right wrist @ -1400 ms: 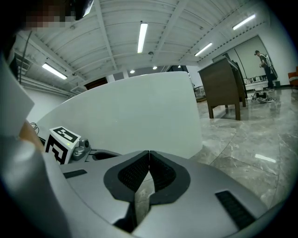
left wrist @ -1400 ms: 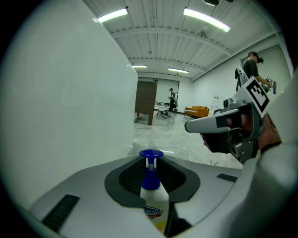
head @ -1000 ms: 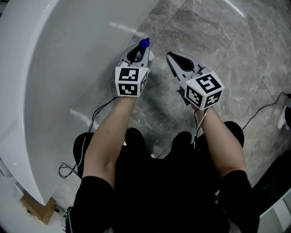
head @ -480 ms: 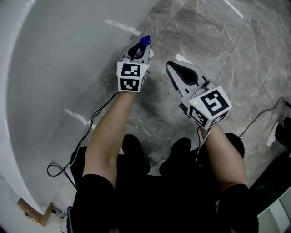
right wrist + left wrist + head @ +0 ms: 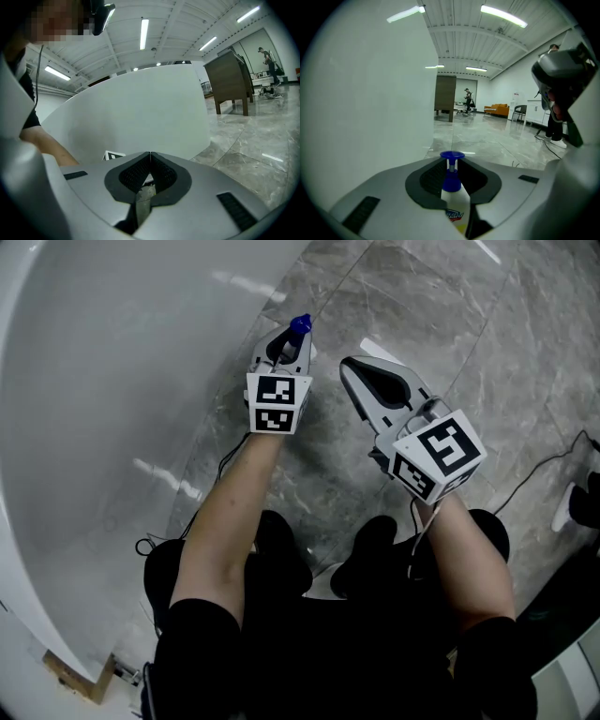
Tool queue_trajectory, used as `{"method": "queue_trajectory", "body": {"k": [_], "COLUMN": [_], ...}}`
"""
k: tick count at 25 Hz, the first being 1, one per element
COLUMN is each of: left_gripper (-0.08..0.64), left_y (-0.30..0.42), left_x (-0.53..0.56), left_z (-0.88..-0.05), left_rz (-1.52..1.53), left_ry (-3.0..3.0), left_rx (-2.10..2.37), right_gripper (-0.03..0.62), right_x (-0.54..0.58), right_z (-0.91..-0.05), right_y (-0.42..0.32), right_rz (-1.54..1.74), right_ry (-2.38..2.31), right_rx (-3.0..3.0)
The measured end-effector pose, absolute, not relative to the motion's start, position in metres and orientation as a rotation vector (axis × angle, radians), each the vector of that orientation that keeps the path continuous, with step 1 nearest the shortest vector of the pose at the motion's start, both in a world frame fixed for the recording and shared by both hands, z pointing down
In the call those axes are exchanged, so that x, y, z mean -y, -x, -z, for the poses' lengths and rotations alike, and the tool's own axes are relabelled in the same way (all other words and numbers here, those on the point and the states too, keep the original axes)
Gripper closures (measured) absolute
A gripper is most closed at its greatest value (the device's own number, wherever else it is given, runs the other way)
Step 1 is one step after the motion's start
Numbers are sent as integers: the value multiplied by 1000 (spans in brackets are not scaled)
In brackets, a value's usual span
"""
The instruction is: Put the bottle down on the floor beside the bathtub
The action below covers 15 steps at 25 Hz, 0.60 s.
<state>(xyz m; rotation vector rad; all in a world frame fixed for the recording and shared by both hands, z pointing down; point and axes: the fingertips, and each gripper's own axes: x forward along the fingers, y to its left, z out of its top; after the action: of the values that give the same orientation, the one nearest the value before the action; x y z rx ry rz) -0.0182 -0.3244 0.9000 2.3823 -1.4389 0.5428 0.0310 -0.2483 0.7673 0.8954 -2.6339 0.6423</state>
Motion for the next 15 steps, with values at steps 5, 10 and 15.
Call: {"method": "queue_trajectory", "body": {"k": [5,10,15], "left_gripper": [477,477,477], "left_y": [10,14,18], "left_x": [310,317,324], "left_z": [-897,-897,-893], "left_rz": [-556,-534,-509], "left_ry": [-2404,-2411,-2394], "left_rx": [1392,1405,1428], "right_gripper": [563,563,563], "right_x": [254,251,246], "right_z": [-756,-759,-760], "right_y": [-30,-27,-36], "right_rz": [-661,-645,-645], "right_ry": [-914,-894,-902], "right_rx": [2665,2664,2651]}}
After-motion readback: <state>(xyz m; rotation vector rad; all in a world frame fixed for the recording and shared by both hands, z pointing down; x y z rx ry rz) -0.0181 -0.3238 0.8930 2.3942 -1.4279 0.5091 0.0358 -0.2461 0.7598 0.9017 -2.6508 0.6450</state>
